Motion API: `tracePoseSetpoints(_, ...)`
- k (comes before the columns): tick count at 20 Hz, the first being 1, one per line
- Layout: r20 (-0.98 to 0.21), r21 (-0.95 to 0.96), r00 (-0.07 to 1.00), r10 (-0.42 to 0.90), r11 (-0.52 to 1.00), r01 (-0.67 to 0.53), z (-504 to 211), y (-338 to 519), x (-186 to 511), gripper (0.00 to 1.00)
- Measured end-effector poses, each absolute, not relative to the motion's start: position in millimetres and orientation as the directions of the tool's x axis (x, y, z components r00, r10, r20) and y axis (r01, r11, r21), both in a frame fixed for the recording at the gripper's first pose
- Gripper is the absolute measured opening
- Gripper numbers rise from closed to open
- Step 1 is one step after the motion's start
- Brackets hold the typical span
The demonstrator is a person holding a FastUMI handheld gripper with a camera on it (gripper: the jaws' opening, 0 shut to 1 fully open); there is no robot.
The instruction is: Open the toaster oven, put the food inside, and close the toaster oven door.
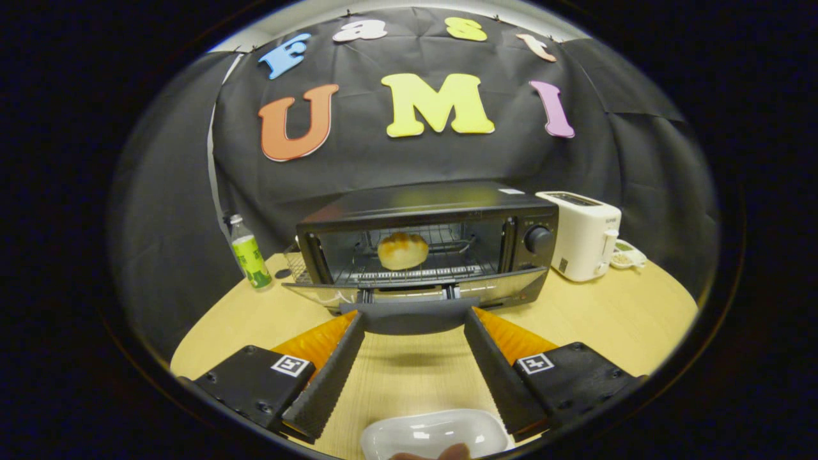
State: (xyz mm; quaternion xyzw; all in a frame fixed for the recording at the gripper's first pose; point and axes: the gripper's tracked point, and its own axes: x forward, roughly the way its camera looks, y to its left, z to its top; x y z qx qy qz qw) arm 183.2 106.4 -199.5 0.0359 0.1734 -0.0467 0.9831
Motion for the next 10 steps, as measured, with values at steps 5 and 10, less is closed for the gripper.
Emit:
tracePoseSetpoints(5,-0.315,0.114,0.946,-0.08,0.986,0.121,-188,97,230,1.0)
tracePoseSetpoints(10,-0.276,0.106,0.958,-0.084,0.987,0.117,-173,101,241,1.0)
